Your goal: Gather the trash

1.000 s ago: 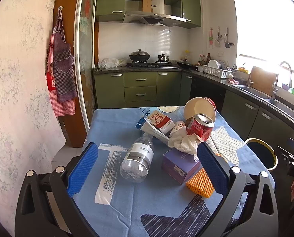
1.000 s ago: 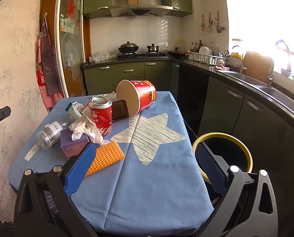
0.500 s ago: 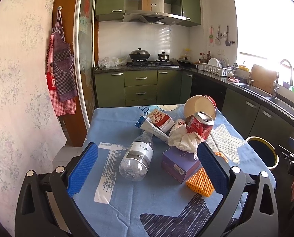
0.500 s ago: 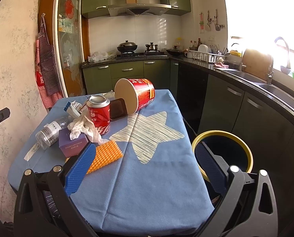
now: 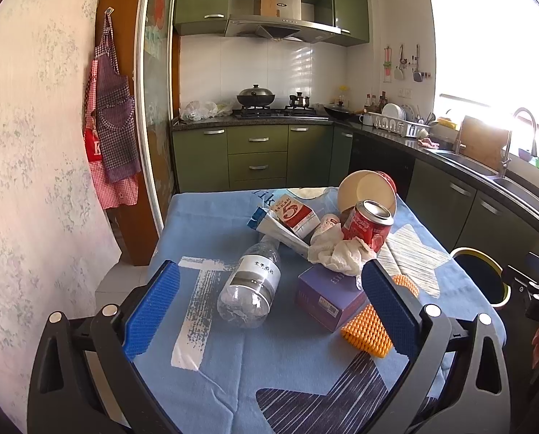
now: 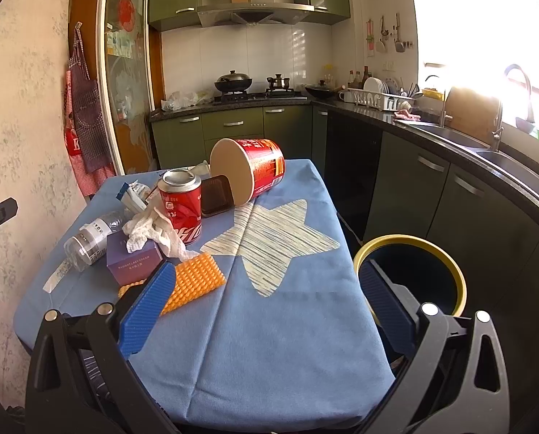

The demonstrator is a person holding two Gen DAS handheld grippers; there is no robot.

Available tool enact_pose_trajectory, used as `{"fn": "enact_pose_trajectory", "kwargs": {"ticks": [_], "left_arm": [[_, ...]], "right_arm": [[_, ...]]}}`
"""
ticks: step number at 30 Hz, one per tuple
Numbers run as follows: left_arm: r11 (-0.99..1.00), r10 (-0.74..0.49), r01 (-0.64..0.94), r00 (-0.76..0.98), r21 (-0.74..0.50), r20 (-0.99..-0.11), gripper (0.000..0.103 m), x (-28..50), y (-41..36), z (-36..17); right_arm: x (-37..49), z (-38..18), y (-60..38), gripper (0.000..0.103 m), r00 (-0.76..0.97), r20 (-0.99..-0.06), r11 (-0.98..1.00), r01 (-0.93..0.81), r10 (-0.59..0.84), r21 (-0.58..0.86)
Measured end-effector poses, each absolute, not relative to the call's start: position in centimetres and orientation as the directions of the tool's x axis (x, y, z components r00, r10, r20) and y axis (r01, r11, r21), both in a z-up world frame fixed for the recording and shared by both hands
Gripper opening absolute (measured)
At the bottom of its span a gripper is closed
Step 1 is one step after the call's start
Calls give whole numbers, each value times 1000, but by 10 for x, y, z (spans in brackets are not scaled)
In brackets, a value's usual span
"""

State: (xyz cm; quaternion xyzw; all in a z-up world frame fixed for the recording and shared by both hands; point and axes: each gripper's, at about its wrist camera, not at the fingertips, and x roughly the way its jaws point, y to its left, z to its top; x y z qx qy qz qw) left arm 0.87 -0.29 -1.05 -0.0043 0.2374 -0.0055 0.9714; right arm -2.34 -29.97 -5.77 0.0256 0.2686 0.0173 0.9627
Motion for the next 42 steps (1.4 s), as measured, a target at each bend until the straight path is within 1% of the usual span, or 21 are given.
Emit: {"fn": "enact_pose_trajectory", "kwargs": {"ticks": [42], "left_arm": [[1000,-13,14,873,-1,-488,99,17,-7,-20]], "right_arm": [[-18,-65,-303,97,847,-531,998,-8,40,63]]}}
